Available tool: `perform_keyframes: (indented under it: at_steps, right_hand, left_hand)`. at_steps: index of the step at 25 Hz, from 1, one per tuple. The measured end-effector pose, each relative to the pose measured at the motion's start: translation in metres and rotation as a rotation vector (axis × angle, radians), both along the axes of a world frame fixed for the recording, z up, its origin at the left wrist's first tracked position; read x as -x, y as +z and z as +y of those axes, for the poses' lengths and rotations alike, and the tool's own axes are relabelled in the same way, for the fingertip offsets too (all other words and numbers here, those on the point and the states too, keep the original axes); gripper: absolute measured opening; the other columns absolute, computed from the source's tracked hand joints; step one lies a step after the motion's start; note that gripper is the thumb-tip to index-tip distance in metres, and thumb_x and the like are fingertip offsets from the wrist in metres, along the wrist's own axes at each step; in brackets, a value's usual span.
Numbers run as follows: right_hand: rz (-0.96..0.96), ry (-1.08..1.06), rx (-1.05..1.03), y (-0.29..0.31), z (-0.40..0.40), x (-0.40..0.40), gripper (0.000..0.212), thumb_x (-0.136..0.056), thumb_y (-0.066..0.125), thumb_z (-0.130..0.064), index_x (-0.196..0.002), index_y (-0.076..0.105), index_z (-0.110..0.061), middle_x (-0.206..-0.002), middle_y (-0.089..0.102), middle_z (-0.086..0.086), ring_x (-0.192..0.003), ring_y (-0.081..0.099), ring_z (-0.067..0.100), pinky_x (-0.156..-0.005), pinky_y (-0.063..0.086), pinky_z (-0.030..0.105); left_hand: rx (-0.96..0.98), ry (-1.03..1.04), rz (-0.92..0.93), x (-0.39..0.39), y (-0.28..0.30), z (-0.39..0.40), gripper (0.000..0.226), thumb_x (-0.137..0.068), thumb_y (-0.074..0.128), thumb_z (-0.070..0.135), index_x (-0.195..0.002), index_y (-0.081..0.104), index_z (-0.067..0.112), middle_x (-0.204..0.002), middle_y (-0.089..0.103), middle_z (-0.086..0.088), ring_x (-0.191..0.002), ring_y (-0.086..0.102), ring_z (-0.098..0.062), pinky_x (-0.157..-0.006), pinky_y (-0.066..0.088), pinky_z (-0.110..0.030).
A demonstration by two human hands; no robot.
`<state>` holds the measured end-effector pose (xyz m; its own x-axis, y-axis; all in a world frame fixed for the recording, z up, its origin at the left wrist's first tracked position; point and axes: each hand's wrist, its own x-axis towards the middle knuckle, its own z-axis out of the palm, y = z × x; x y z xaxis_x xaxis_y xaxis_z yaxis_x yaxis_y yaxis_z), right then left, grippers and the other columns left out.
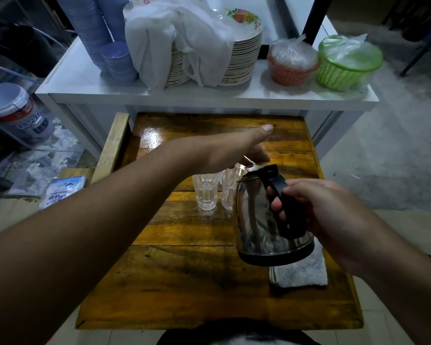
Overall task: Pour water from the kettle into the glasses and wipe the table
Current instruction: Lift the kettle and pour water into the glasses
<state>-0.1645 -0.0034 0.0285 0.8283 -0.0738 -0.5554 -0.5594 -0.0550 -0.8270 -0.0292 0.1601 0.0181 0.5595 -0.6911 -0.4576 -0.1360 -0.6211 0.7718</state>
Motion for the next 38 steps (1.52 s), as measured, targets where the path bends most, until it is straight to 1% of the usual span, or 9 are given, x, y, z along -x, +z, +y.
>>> perform_keyframes:
  at_steps: [5,11,15,21,28,32,34,36,38]
  right_hand:
    - [0.011,0.035,0.028,0.004,0.001,-0.005,0.025,-0.096,0.05,-0.018,-0.1,0.073,-0.008,-0.076,0.072,0.006,-0.072,0.063,0.019,-0.066,0.047,0.034]
    - [0.003,0.028,0.034,0.012,0.004,-0.007,0.023,-0.096,0.051,-0.016,-0.091,0.073,-0.009,-0.069,0.072,0.004,-0.062,0.064,0.014,-0.062,0.048,0.031]
    - [-0.016,0.048,0.03,0.018,0.004,-0.008,0.024,-0.095,0.051,-0.015,-0.092,0.074,-0.007,-0.07,0.072,0.004,-0.061,0.064,0.013,-0.057,0.049,0.027]
    - [-0.063,0.043,0.064,0.026,0.006,-0.008,0.023,-0.094,0.053,-0.015,-0.096,0.072,-0.003,-0.069,0.072,0.005,-0.062,0.064,0.015,-0.058,0.048,0.029]
    - [-0.085,0.023,0.046,0.037,0.008,-0.003,0.02,-0.094,0.054,-0.015,-0.089,0.07,-0.004,-0.066,0.072,0.007,-0.058,0.064,0.015,-0.058,0.048,0.031]
    - [-0.087,0.017,0.056,0.038,0.008,0.0,0.02,-0.094,0.053,-0.016,-0.092,0.07,-0.004,-0.067,0.072,0.008,-0.059,0.064,0.017,-0.059,0.048,0.032]
    - [-0.079,-0.001,0.054,0.035,0.007,0.001,0.02,-0.095,0.052,-0.016,-0.099,0.069,-0.005,-0.069,0.073,0.009,-0.06,0.065,0.017,-0.058,0.049,0.032]
    - [-0.071,-0.025,0.048,0.031,0.007,0.003,0.018,-0.095,0.052,-0.016,-0.104,0.066,-0.009,-0.069,0.075,0.009,-0.06,0.067,0.016,-0.058,0.05,0.031]
    - [-0.072,-0.046,0.052,0.025,0.008,0.008,0.015,-0.096,0.052,-0.016,-0.101,0.066,-0.013,-0.069,0.075,0.008,-0.06,0.068,0.016,-0.059,0.05,0.033]
  left_hand:
    - [-0.021,-0.014,0.013,-0.005,0.0,0.0,0.082,-0.097,0.003,0.063,-0.141,0.053,0.016,-0.143,0.056,-0.004,-0.13,0.05,-0.015,-0.106,0.035,-0.035]
    - [-0.021,-0.014,0.002,-0.006,0.002,0.0,0.08,-0.098,0.003,0.061,-0.14,0.054,0.016,-0.141,0.058,-0.005,-0.129,0.051,-0.017,-0.106,0.036,-0.036]
    - [-0.007,-0.014,-0.002,-0.007,0.006,0.003,0.079,-0.099,0.003,0.06,-0.137,0.057,0.018,-0.137,0.06,-0.004,-0.125,0.053,-0.015,-0.101,0.039,-0.034]
    - [0.014,-0.014,-0.013,-0.005,0.014,0.008,0.075,-0.099,0.007,0.061,-0.138,0.057,0.019,-0.14,0.059,-0.003,-0.127,0.052,-0.013,-0.101,0.038,-0.032]
    - [0.034,-0.005,-0.017,-0.001,0.024,0.008,0.073,-0.099,0.011,0.06,-0.135,0.058,0.018,-0.14,0.058,-0.004,-0.127,0.052,-0.017,-0.107,0.037,-0.039]
    - [0.04,-0.006,-0.009,0.0,0.026,0.008,0.072,-0.099,0.011,0.06,-0.132,0.06,0.019,-0.138,0.06,-0.003,-0.126,0.053,-0.016,-0.105,0.037,-0.038]
    - [0.04,-0.017,-0.012,0.0,0.024,0.008,0.073,-0.099,0.01,0.059,-0.135,0.059,0.018,-0.14,0.058,-0.004,-0.127,0.052,-0.016,-0.104,0.037,-0.037]
    - [0.043,-0.023,-0.024,0.002,0.021,0.008,0.073,-0.099,0.01,0.059,-0.138,0.056,0.017,-0.142,0.057,-0.005,-0.127,0.05,-0.014,-0.101,0.038,-0.034]
    - [0.04,-0.018,-0.012,0.004,0.015,0.007,0.074,-0.099,0.011,0.06,-0.14,0.053,0.016,-0.144,0.055,-0.005,-0.128,0.049,-0.012,-0.098,0.039,-0.031]
